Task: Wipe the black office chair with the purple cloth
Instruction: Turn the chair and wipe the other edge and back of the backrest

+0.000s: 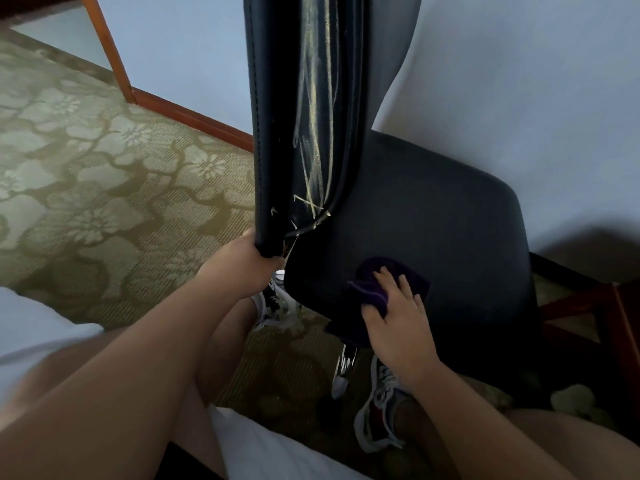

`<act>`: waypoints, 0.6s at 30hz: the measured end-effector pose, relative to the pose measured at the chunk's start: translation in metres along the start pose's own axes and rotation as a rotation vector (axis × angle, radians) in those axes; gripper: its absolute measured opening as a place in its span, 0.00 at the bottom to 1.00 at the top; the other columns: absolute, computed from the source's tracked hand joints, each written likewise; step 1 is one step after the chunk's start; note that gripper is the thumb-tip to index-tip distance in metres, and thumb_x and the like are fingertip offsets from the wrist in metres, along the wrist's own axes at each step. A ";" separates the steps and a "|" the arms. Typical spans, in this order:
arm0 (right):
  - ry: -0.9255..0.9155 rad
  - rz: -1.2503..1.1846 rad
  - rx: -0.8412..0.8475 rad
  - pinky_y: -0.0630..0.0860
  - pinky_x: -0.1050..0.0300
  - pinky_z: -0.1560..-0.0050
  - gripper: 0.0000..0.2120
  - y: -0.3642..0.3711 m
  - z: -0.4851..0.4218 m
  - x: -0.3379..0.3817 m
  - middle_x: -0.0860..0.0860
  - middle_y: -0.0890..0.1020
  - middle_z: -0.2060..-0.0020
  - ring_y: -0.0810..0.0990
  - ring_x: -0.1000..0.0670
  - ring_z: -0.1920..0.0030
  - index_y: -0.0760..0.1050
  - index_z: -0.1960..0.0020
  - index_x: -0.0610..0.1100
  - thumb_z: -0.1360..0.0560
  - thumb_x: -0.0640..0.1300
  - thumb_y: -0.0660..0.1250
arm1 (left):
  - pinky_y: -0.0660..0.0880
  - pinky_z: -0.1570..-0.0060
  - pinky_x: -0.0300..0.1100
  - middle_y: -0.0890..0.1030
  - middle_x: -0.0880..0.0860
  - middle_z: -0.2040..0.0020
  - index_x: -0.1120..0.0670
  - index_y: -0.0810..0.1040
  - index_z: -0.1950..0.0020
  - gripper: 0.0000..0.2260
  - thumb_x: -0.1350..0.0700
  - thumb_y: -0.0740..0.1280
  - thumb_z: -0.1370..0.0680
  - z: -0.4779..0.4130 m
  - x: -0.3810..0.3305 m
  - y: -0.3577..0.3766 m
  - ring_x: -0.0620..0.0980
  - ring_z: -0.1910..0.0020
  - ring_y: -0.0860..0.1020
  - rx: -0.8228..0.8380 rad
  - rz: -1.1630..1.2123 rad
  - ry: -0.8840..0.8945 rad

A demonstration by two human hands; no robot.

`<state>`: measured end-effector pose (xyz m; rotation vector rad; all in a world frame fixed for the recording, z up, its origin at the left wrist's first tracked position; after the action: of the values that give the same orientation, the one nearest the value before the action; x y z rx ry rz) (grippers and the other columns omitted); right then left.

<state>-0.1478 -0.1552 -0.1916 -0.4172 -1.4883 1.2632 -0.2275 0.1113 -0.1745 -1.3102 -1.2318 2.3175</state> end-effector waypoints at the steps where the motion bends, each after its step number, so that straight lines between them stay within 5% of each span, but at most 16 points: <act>1: 0.032 0.003 -0.029 0.41 0.48 0.21 0.30 0.003 0.002 0.004 0.58 0.56 0.20 0.46 0.51 0.19 0.56 0.20 0.54 0.21 0.54 0.59 | 0.65 0.69 0.39 0.76 0.42 0.61 0.44 0.73 0.48 0.11 0.43 0.66 0.27 0.000 0.000 0.001 0.42 0.64 0.74 0.002 0.003 0.008; 5: 0.169 0.041 -0.109 0.38 0.38 0.23 0.37 0.029 -0.002 0.038 0.54 0.51 0.18 0.42 0.46 0.19 0.51 0.19 0.52 0.24 0.62 0.56 | 0.66 0.70 0.40 0.77 0.43 0.63 0.43 0.72 0.52 0.07 0.43 0.65 0.27 0.001 0.000 0.001 0.44 0.65 0.76 0.018 -0.002 0.024; 9: 0.050 0.135 -0.108 0.38 0.32 0.25 0.39 0.050 -0.021 0.065 0.53 0.50 0.18 0.41 0.41 0.19 0.48 0.19 0.53 0.24 0.72 0.48 | 0.67 0.70 0.40 0.77 0.45 0.65 0.43 0.70 0.60 0.06 0.43 0.63 0.28 0.000 0.002 0.001 0.45 0.66 0.77 0.029 0.020 0.029; 18: -0.306 0.170 -0.017 0.48 0.39 0.23 0.28 0.043 -0.084 0.074 0.53 0.64 0.22 0.53 0.44 0.20 0.62 0.22 0.54 0.20 0.63 0.53 | 0.66 0.70 0.38 0.74 0.41 0.62 0.42 0.74 0.50 0.10 0.40 0.63 0.27 -0.004 0.005 0.002 0.41 0.65 0.74 -0.019 -0.052 0.008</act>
<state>-0.1160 -0.0405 -0.2048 -0.3794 -1.7502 1.5013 -0.2269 0.1147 -0.1797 -1.2761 -1.2733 2.2686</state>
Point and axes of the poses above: each hand's wrist, its own z-axis away from the middle knuckle, its own y-axis out of the palm, x = y × z, the point moved 2 cm from there along -z, towards the middle knuckle
